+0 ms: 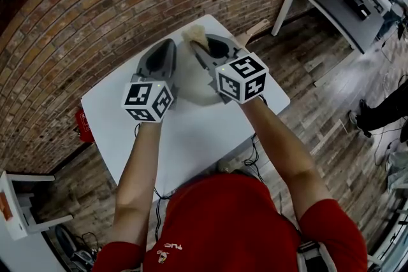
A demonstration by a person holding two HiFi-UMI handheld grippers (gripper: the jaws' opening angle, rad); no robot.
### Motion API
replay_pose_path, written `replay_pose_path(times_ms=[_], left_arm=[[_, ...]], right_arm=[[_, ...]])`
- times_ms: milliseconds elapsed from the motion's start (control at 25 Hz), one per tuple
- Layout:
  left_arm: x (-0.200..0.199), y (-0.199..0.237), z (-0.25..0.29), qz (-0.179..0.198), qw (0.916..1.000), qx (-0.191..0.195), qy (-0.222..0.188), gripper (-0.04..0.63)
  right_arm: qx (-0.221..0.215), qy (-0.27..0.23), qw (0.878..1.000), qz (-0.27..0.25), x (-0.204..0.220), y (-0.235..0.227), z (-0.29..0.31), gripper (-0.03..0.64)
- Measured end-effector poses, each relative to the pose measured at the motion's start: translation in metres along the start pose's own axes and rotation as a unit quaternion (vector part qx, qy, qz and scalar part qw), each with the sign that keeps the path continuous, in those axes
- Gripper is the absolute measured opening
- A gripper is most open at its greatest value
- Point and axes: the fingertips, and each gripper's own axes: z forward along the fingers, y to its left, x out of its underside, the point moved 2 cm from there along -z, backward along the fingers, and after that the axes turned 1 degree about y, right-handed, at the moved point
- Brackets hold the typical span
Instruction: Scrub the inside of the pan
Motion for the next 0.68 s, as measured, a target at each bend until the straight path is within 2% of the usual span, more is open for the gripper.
replay_pose_path(times_ms=[680], left_arm=[[0.0076,-0.0004,0.0073,-0.001,0.9999,0.007,0.008,0.014]], right_arm=[[-0.002,0.010,1.000,0.009,0.0090,-0.0038,0.0030,0.086]])
